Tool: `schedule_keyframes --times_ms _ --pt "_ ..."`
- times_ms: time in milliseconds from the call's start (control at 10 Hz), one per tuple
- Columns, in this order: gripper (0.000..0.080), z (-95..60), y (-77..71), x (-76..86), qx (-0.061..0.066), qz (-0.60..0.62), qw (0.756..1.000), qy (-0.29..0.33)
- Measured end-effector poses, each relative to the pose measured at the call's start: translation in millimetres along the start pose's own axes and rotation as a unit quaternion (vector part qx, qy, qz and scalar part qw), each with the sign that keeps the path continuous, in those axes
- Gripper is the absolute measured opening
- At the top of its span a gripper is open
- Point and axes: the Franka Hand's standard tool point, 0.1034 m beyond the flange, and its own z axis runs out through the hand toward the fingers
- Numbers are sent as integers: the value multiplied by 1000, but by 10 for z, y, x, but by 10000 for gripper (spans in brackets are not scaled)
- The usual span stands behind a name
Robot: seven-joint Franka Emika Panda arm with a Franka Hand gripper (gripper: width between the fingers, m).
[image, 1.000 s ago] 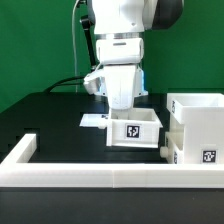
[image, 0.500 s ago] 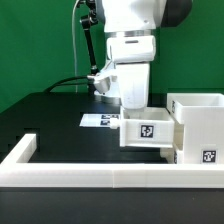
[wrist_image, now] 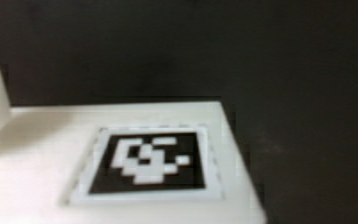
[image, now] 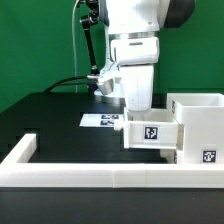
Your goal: Assemble drawer
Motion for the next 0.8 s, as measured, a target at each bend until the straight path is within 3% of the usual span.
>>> schedule_keyframes --times_ms 800 --pt "41 15 52 147 -2 -11 1000 4"
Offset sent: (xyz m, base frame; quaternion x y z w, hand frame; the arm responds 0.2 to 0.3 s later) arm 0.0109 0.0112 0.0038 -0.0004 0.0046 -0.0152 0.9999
